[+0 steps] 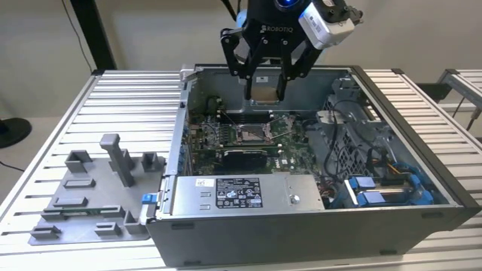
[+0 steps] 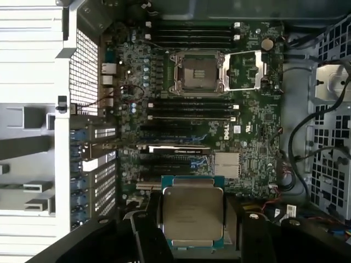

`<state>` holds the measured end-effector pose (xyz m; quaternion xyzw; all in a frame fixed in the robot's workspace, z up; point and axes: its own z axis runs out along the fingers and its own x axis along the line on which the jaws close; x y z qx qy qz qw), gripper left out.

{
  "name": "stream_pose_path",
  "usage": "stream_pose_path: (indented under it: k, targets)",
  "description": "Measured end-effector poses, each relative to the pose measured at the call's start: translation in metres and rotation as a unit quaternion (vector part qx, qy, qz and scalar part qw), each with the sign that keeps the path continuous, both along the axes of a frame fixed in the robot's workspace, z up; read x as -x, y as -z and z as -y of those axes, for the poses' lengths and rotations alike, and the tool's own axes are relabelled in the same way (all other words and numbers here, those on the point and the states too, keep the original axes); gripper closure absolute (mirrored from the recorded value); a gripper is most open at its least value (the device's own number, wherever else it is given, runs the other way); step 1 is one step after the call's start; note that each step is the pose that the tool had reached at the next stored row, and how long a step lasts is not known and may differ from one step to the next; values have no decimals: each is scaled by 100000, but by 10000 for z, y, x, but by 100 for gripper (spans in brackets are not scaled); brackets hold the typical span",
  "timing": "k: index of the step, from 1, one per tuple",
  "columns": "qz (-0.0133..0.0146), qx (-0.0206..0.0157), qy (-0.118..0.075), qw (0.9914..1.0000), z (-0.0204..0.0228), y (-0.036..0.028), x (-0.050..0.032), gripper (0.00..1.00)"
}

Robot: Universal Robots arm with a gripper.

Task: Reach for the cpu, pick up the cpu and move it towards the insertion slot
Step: 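Pick up the cpu and move it towards the insertion slot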

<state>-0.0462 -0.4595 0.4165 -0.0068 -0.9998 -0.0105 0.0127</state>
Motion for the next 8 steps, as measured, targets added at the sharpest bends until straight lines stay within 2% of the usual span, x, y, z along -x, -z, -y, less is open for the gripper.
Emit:
stream_pose_path:
  k: [8]
  targets:
    - [3,50,1,100000,-12,0,-139,100]
